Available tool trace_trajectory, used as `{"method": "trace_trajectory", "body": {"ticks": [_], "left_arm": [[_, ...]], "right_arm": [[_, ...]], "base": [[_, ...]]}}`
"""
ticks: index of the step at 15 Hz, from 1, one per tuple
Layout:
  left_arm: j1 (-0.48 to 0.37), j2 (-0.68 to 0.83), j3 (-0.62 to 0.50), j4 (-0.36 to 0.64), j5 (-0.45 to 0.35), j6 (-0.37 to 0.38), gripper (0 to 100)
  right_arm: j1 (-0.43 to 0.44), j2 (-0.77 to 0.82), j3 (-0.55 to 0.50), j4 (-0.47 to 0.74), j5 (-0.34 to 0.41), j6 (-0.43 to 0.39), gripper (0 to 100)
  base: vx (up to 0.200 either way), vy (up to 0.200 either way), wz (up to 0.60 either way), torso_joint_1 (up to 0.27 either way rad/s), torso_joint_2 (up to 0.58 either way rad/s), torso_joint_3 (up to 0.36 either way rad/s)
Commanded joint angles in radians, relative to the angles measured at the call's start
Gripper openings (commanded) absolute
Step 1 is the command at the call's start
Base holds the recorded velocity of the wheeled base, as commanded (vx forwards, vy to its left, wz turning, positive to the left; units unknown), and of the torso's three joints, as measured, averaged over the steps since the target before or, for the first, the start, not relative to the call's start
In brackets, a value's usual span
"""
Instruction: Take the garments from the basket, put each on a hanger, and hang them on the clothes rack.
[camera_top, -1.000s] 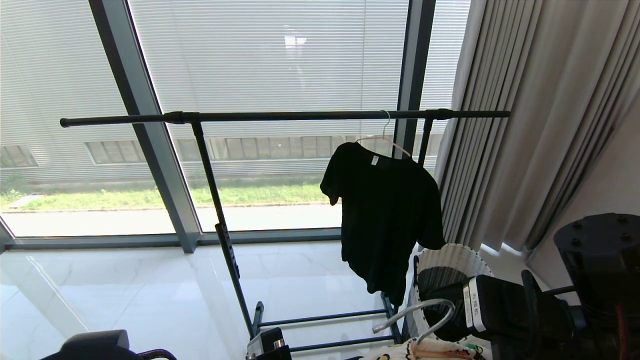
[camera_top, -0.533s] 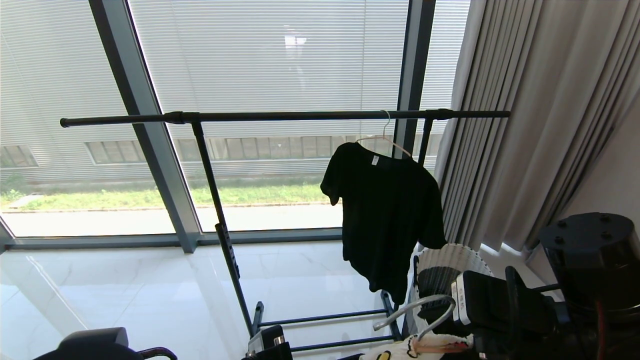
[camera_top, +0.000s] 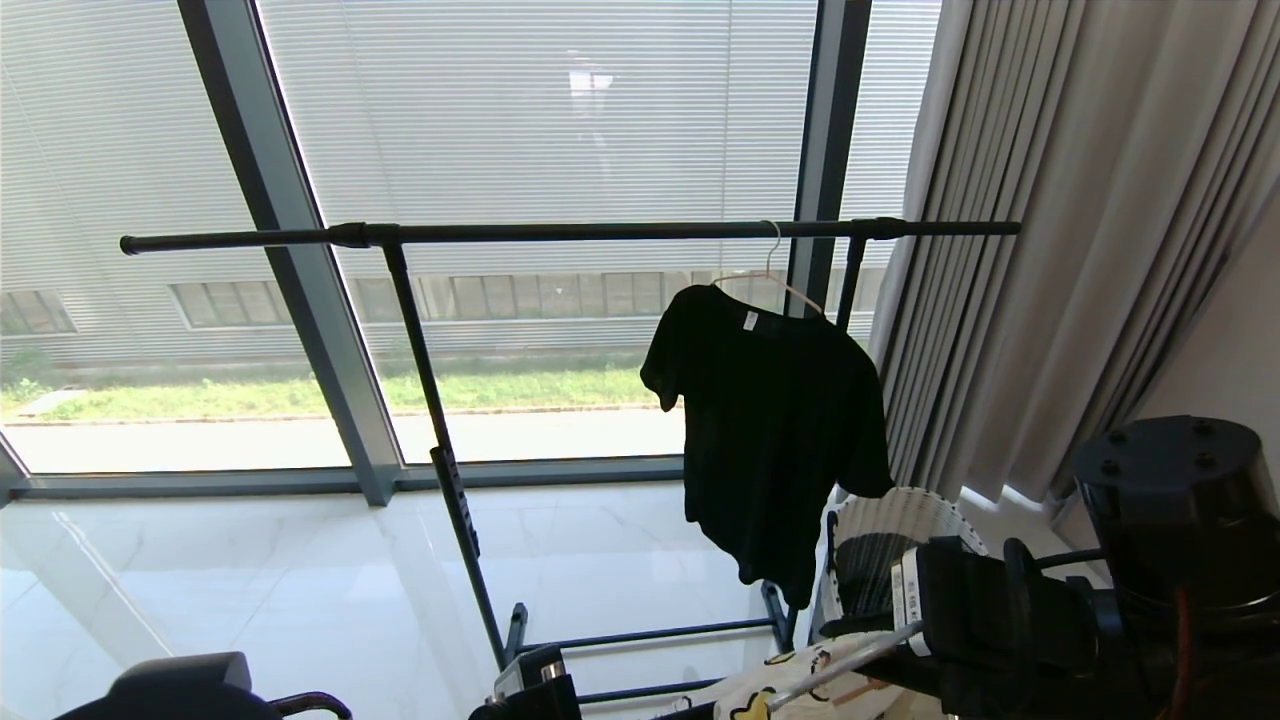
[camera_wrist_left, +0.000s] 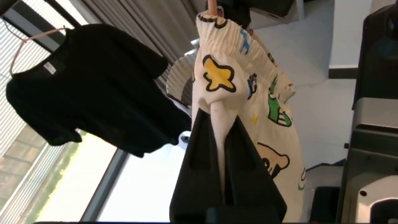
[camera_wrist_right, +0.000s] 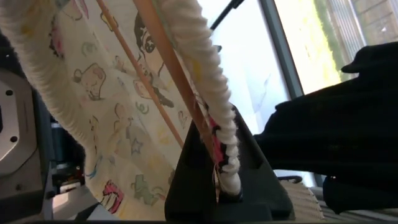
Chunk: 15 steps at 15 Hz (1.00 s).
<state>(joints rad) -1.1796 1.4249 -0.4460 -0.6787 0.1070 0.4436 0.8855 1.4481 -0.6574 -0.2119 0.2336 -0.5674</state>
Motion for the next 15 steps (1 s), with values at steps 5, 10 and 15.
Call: {"method": "trace_trajectory", "body": {"ticks": [5, 10, 15], "left_arm": [[0.075, -0.014, 0.059, 0.002, 0.065, -0.005, 100], [0.294, -0.095, 0.224, 0.002, 0.065, -0.006, 100], [0.483, -0.09, 0.325, 0.002, 0.062, -0.109, 100]], "right_arm": [[-0.02, -0.046, 0.002, -0.061, 0.004, -0.127, 0], [-0.073, -0.124, 0.01, -0.063, 0.006, -0.189, 0], [-0.073, -0.199, 0.022, -0.064, 0.004, -0.203, 0]], "base": [[0.0, 0.0, 0.0, 0.0, 0.0, 0.0], [0.0, 0.0, 0.0, 0.0, 0.0, 0.0], [0.0, 0.0, 0.0, 0.0, 0.0, 0.0]]}}
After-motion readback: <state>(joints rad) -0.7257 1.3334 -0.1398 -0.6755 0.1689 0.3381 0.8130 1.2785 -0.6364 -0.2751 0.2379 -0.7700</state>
